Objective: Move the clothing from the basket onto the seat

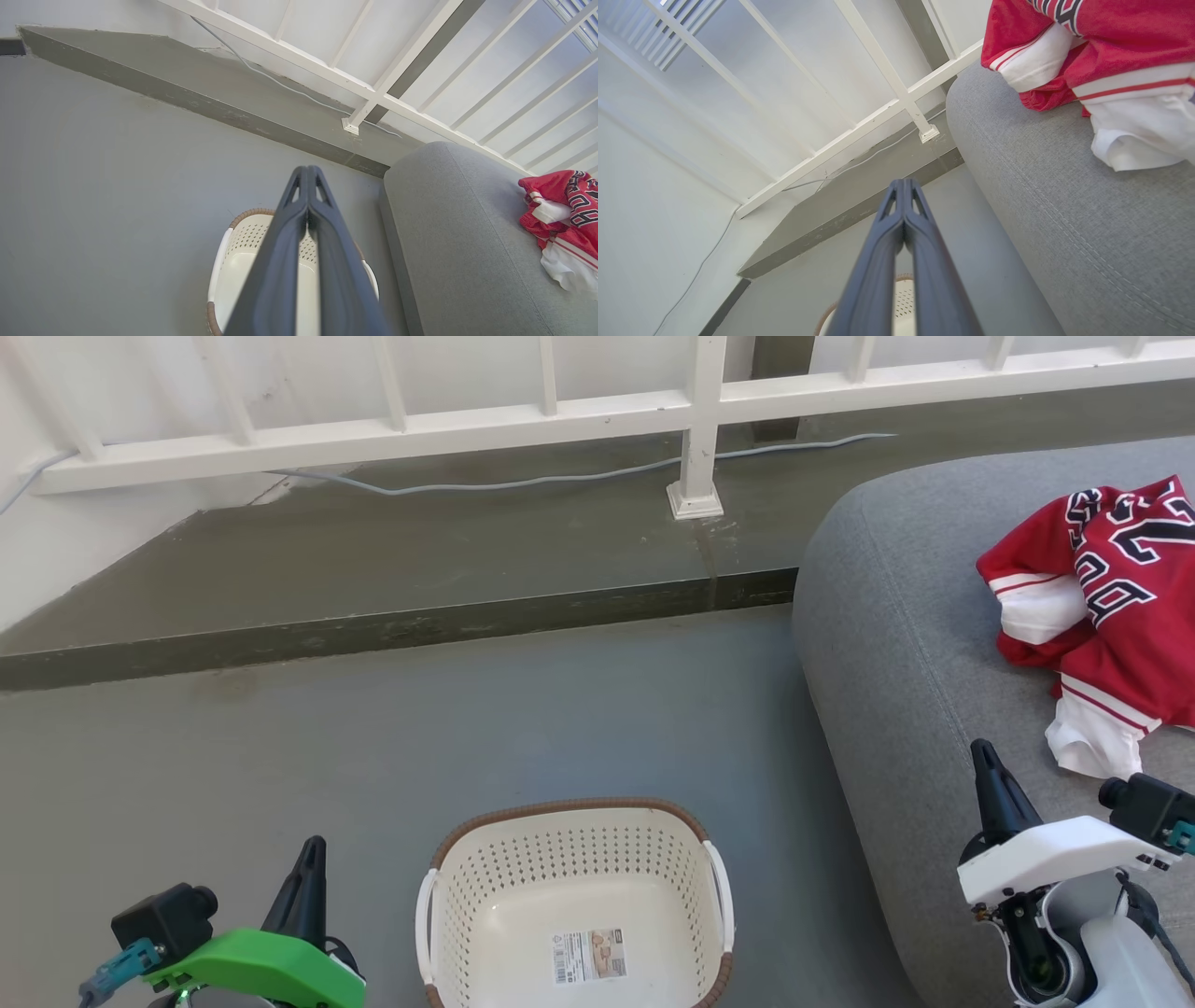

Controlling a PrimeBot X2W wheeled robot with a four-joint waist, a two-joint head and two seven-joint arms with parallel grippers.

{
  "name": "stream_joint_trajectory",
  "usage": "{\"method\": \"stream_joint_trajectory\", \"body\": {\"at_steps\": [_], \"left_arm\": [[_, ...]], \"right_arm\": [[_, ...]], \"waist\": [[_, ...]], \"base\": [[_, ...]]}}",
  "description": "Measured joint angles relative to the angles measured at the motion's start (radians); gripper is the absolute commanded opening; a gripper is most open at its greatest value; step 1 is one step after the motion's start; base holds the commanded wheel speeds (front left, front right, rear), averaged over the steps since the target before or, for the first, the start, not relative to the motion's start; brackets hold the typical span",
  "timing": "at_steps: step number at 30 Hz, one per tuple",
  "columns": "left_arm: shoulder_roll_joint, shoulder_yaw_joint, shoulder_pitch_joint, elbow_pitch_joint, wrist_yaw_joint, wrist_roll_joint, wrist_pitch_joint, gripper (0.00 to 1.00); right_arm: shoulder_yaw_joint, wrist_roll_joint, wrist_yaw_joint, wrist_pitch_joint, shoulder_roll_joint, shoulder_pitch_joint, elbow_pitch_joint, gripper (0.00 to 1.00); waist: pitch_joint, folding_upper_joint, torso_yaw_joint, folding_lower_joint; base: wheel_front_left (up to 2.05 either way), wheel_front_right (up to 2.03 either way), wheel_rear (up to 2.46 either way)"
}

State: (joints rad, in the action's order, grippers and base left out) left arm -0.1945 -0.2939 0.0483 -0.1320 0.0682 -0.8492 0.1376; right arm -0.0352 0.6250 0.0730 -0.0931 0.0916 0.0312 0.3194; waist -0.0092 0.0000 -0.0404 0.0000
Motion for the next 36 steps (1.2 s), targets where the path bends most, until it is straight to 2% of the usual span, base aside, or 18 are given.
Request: {"method": "stream_joint_trajectory", "body": {"at_steps": [36], "left_arm": [[0.056, 0.159, -0.030, -0.061, -0.087, -0.399, -0.103, 0.00]], "right_arm": [[0.094, 0.490, 0.023, 0.112, -0.028, 0.012, -0.012, 0.00]], "waist": [[0.006, 0.0000, 0.020, 0.0000]], "base": [[0.00, 0.00, 0.00]]}}
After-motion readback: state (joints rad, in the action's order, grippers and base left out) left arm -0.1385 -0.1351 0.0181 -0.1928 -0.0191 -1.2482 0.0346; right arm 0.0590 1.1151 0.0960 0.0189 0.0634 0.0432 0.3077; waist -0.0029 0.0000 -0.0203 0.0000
